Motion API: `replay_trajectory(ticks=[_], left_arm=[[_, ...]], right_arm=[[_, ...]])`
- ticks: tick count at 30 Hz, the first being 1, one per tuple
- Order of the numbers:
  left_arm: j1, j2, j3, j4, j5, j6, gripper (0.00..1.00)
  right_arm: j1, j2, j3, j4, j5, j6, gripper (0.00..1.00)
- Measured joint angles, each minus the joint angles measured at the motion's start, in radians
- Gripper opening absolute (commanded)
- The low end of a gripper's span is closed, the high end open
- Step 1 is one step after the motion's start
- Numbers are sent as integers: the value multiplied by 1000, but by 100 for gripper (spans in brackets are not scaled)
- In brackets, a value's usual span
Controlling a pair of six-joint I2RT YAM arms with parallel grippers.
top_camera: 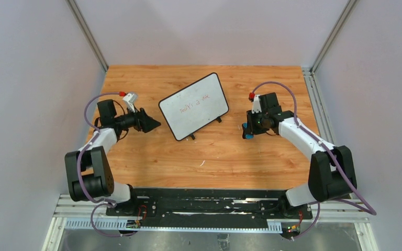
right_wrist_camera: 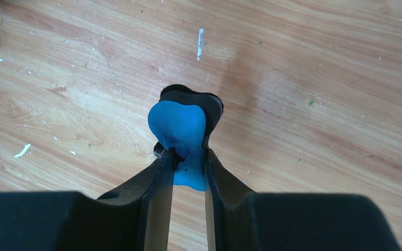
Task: Erase the whiteboard
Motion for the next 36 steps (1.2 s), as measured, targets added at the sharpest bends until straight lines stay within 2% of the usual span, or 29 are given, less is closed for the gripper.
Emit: replay_trajectory(ticks=[7,15,28,36], left_arm=[[-12,51,19,96,2,-47,77],[-86,51,19,245,-31,-122,76],[-130,121,48,332,-54,-190,71],[-147,148,60,392,-58,-248,62]], right_arm=[[0,-20,0,2,0,0,1],[0,-20,0,4,0,0,1],[0,-20,0,4,5,-1,0],[0,-20,-1,4,9,-1,1]])
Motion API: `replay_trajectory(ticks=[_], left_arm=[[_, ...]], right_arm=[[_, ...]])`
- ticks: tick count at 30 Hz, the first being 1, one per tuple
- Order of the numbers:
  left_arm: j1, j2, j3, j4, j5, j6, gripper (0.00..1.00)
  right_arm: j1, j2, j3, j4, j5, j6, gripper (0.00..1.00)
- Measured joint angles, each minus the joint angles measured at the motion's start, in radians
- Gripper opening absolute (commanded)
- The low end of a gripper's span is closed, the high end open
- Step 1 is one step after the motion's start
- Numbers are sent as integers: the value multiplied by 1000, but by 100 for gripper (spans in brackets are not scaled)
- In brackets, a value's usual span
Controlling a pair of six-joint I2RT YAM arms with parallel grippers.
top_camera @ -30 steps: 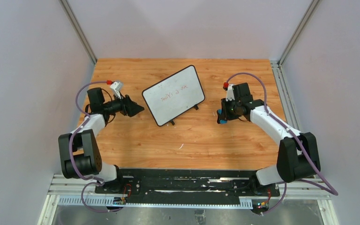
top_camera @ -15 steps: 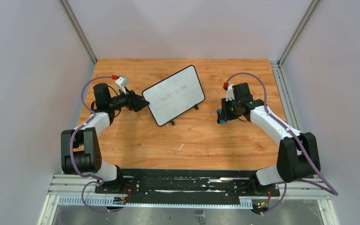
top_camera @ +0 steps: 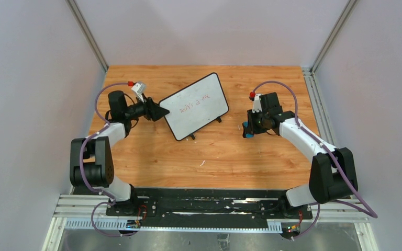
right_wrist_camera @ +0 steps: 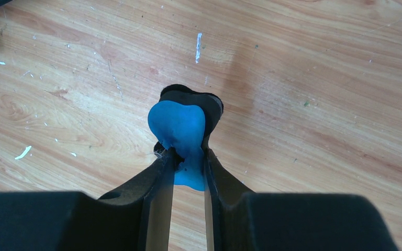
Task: Erase the whiteboard
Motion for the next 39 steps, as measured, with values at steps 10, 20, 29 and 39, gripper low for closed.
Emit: replay_trajectory(ticks=[10,20,29,39], left_arm=[[-11,22,11,28,1,-39,54],[-12,22,11,36,2,-50,42],[-12,22,11,37,11,-64,37],[-12,22,11,39,22,-73,25]], right_arm=[[0,0,-1,0,6,0,1],[0,0,-3,0,8,0,1],[0,0,-8,0,9,0,1],[0,0,-9,0,13,-1,0]])
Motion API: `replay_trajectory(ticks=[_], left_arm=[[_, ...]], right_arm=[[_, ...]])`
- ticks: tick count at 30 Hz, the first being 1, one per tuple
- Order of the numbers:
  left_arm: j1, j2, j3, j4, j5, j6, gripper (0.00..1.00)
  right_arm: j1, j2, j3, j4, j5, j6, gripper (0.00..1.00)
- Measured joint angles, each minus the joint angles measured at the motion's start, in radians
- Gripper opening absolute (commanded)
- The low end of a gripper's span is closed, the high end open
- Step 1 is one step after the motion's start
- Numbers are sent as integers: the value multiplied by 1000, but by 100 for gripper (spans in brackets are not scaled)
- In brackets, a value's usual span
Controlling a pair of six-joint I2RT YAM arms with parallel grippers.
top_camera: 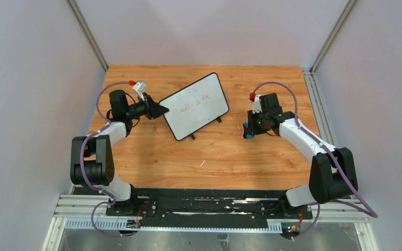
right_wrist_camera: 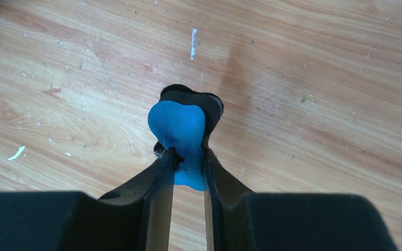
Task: Erase the whiteboard
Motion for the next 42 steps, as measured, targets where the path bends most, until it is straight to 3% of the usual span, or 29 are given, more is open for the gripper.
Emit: replay_trajectory(ticks=[10,15,32,42], left_arm=[[0,0,0,7,19,-18,14],[0,0,0,14,37,-40,0],[-4,3,0,19,36,-52,0],[-4,23,6,29,37,-55,0]], right_arm=[[0,1,0,5,3,-6,1],[0,24,23,13,2,-7,1],[0,50,66,49,-8,-8,1],[0,236,243,201,-73,-38,1]])
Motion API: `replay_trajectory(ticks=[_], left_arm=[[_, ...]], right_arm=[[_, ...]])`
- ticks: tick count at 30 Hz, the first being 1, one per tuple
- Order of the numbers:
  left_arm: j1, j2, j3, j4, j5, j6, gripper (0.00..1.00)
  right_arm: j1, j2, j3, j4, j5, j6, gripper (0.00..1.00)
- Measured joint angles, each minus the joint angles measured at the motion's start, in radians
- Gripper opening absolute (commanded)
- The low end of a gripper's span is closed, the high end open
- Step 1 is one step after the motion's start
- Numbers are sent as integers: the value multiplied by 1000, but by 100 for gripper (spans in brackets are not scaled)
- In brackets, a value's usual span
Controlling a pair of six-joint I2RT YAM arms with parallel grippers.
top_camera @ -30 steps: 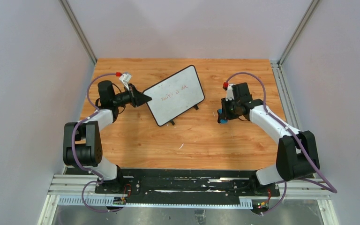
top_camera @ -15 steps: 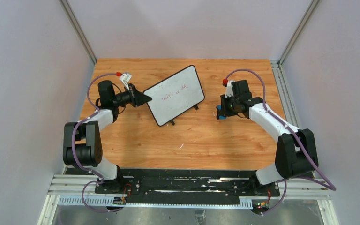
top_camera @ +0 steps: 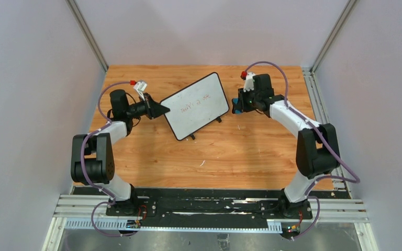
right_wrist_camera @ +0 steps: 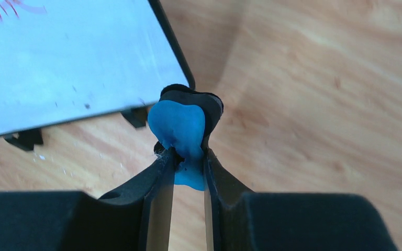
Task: Erase the whiteboard
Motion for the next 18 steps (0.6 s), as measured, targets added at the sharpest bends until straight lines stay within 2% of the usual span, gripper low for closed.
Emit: replay_trajectory(ticks=[8,18], left_arm=[[0,1,6,-11,0,6,0],[-1,0,15,-40,-2,26,0]], right_arm=[[6,181,218,63,-108,12,1],[102,214,298,68,-132,10,1]])
